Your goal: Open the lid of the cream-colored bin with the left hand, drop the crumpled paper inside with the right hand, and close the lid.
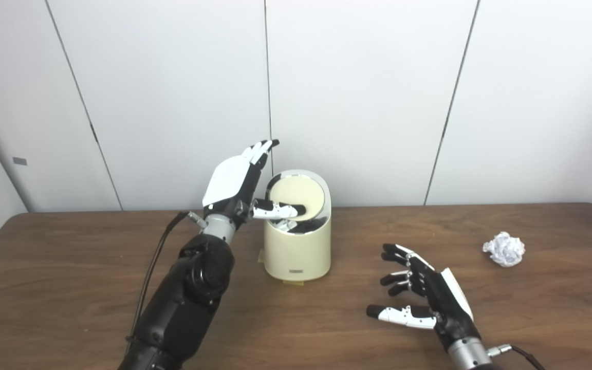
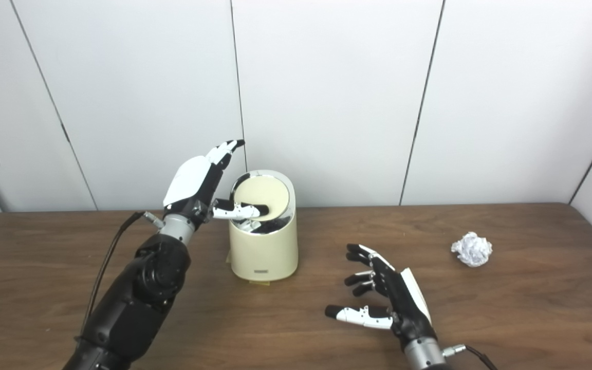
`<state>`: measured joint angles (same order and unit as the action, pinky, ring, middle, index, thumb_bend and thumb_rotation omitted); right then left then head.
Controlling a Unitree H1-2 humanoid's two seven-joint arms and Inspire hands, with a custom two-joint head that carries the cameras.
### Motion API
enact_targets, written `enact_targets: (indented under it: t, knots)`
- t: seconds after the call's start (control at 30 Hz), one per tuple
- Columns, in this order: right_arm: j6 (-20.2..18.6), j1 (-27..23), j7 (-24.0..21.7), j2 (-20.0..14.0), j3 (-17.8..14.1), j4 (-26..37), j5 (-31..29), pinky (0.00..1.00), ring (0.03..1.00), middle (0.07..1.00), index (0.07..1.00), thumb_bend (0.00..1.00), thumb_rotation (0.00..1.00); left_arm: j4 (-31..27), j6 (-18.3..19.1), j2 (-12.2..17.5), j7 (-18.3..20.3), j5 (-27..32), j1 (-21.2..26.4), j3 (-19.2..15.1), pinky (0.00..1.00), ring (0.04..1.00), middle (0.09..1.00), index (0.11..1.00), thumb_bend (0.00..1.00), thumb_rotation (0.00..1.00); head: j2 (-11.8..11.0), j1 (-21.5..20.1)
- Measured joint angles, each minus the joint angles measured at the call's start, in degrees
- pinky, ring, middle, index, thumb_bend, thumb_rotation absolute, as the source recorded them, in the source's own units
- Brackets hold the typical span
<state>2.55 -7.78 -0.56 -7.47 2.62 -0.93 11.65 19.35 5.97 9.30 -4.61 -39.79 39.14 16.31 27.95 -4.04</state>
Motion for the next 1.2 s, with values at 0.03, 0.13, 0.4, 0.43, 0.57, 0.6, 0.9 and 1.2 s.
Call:
enact_targets:
  t: [0.03,0.13,0.4,0.43,0.57,0.6,0.9,1.2]
  knots:
    - [0.0,0.0,0.0,0.1,0.0,0.2,0.0,0.50,0.611,0.811,0.828,0.78,0.23,0.0,0.5,0.0,-0.1,-0.9,0.0,0.3,0.90,0.976,0.974,0.983,0.88,0.22,0.0,0.0]
    - [0.0,0.0,0.0,0.4,0.2,0.3,0.0,0.50,0.606,0.816,0.826,0.77,0.21,0.0,1.8,0.0,-0.9,-3.1,0.1,1.1,0.86,0.965,0.965,0.967,0.86,0.17,0.1,0.0]
    - [0.0,0.0,0.0,0.5,0.4,0.4,0.1,0.50,0.606,0.815,0.826,0.78,0.24,-0.8,3.8,1.2,-1.0,-7.8,1.5,4.8,0.88,0.982,0.966,0.963,0.84,0.01,0.4,-0.1]
    - [0.0,0.0,0.0,0.5,0.4,0.4,0.1,0.50,0.606,0.813,0.824,0.78,0.23,-1.2,4.1,1.7,-0.2,-8.6,1.9,5.7,0.88,0.986,0.968,0.966,0.85,0.01,0.7,-0.1]
    - [-0.1,0.0,0.0,0.5,0.4,0.5,0.1,0.49,0.606,0.816,0.827,0.77,0.23,-2.8,5.3,4.2,5.1,-11.7,3.9,9.2,0.87,0.982,0.974,0.973,0.91,0.02,0.8,-0.1]
    - [-0.1,0.0,0.0,0.5,0.4,0.5,0.1,0.49,0.605,0.817,0.827,0.77,0.23,-3.2,5.4,4.8,6.2,-12.1,4.3,9.9,0.87,0.980,0.974,0.970,0.91,0.02,0.9,-0.1]
    - [-0.1,0.0,0.0,0.5,0.4,0.5,0.1,0.49,0.606,0.814,0.825,0.78,0.23,-5.6,4.5,7.0,11.1,-12.2,4.5,11.8,0.81,0.933,0.949,0.964,0.91,0.06,0.8,0.2]
    - [-0.1,0.0,0.0,0.5,0.3,0.4,0.0,0.49,0.603,0.814,0.826,0.78,0.23,-10.0,3.8,3.3,9.0,-0.3,-3.5,-0.2,0.69,0.867,0.897,0.905,0.80,0.21,0.7,0.3]
